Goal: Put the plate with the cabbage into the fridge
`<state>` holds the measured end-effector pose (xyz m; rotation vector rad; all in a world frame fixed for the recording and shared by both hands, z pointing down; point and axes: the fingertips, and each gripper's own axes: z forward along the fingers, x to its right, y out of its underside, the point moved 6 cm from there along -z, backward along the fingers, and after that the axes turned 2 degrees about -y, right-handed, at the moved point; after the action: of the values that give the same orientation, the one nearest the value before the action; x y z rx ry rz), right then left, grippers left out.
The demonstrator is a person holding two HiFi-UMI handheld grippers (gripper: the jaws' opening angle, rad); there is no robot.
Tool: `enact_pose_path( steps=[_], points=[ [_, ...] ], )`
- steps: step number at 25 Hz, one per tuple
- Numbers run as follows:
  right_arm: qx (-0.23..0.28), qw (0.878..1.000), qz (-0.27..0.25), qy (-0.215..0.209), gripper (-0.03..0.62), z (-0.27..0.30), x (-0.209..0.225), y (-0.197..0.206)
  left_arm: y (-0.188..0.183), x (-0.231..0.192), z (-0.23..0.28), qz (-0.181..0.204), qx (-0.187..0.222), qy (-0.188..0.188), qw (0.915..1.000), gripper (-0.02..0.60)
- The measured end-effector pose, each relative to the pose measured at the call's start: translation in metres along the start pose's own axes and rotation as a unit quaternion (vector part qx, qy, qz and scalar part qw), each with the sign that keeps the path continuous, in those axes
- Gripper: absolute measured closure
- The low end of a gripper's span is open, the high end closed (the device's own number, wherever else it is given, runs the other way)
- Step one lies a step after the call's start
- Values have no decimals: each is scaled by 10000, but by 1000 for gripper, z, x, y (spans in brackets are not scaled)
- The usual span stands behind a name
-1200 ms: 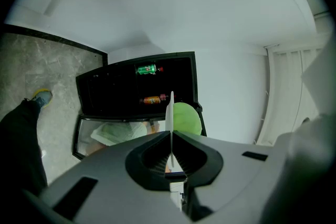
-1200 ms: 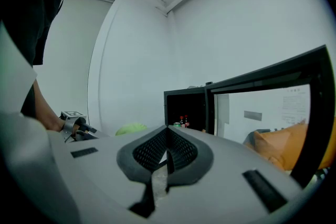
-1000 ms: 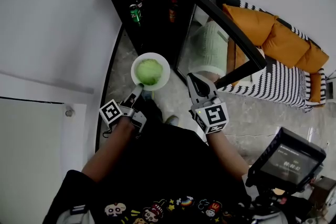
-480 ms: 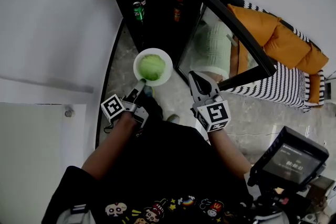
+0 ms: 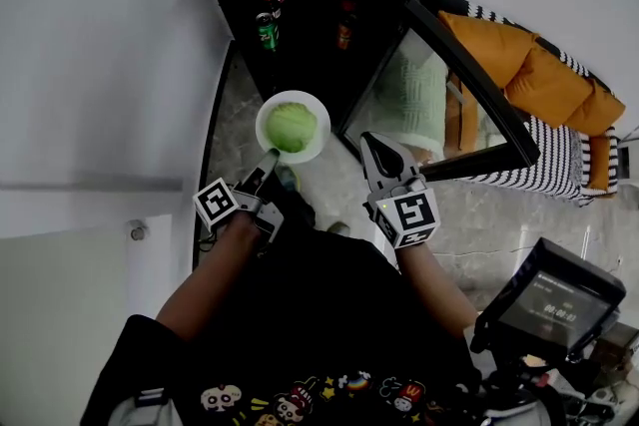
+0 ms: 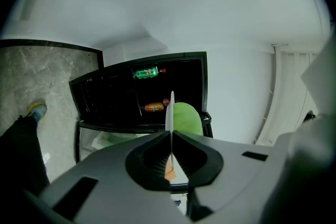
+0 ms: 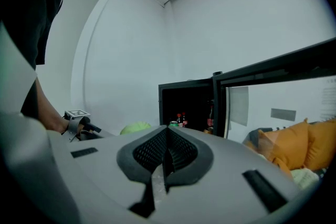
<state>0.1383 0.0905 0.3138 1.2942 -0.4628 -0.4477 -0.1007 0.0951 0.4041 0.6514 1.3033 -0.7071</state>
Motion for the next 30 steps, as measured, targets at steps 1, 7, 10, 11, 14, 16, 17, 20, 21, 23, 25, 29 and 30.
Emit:
enact_pose_path(
  steps=[1,7,10,11,14,16,17,20,21,23,25,29,30],
  points=[
    [-15,10000,4,21,588,6,2,0,-5,-1,5,-2,-31,-5,10000,571],
    [-82,9999,39,138,588,45,5,-5,-40,-2,25,-12,-246,-13,9997,571],
    [-115,9997,63,183,588,57,2,-11,-51,3,30,-31,-346,-18,9994,571],
    [-117,9997,76,202,588,60,0,-13,-54,5,31,-22,-385,-23,9993,571],
    [-136,9995,111,247,588,70,-1,-17,-65,8,37,18,-483,-16,9988,571],
    [-186,9993,138,282,588,83,3,-15,-76,3,48,2,-542,-19,9985,571],
    [-215,9992,153,311,588,91,6,-12,-81,0,55,-18,-579,-31,9983,571],
    [-274,9985,202,432,588,107,11,-10,-96,-7,71,-41,-707,-37,9975,571],
    [-284,9983,208,468,588,110,12,-11,-99,-7,74,-50,-744,-31,9972,571],
    [-303,9981,186,509,588,114,12,-14,-103,-6,78,-87,-810,-15,9967,571],
    [-339,9981,124,499,588,117,13,-18,-105,-5,81,-107,-862,-4,9962,571],
    [-452,9982,2,397,588,125,18,-21,-111,-4,89,-70,-858,3,9963,571],
    [-483,9982,-17,356,588,128,19,-20,-113,-3,92,-66,-825,13,9966,571]
  ],
)
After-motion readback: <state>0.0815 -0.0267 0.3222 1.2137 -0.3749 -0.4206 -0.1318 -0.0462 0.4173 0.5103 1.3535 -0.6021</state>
